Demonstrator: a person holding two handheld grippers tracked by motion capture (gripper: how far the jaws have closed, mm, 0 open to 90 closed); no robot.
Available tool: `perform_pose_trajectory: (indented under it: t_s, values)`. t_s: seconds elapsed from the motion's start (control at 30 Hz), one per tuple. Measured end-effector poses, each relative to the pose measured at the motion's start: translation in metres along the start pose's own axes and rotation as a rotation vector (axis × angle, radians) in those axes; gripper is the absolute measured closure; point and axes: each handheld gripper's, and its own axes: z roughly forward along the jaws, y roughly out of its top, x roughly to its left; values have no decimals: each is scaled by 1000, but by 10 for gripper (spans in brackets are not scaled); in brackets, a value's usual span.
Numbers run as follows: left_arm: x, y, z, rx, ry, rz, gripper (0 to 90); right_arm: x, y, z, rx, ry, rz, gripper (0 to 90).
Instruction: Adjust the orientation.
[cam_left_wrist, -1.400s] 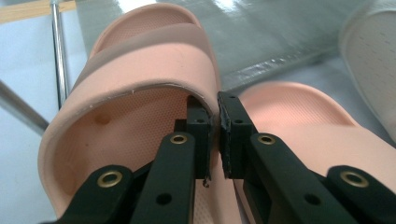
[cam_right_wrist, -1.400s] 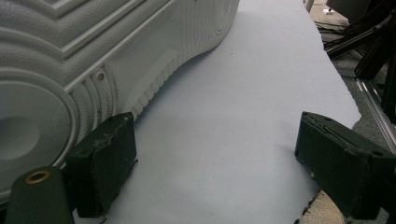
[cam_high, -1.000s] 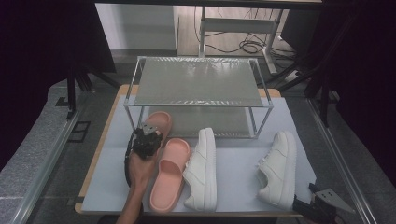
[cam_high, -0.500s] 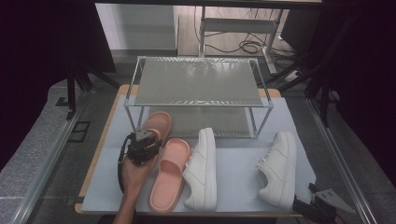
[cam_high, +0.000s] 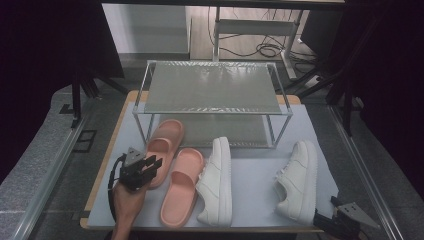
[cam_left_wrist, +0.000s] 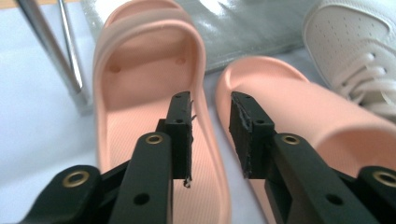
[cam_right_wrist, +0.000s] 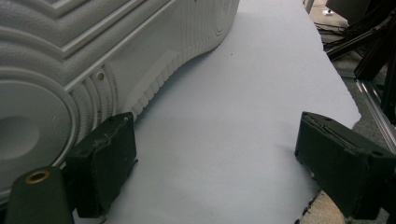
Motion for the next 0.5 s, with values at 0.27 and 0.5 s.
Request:
perform_pose_trajectory:
  t_s: [0.27,0.5]
  values:
    - [0,-26,-22,14,26,16,838,0,0,0,-3,-1,1,122]
    - [-1,-48,-32,39,38,19,898,0,0,0,-4,-1,1,122]
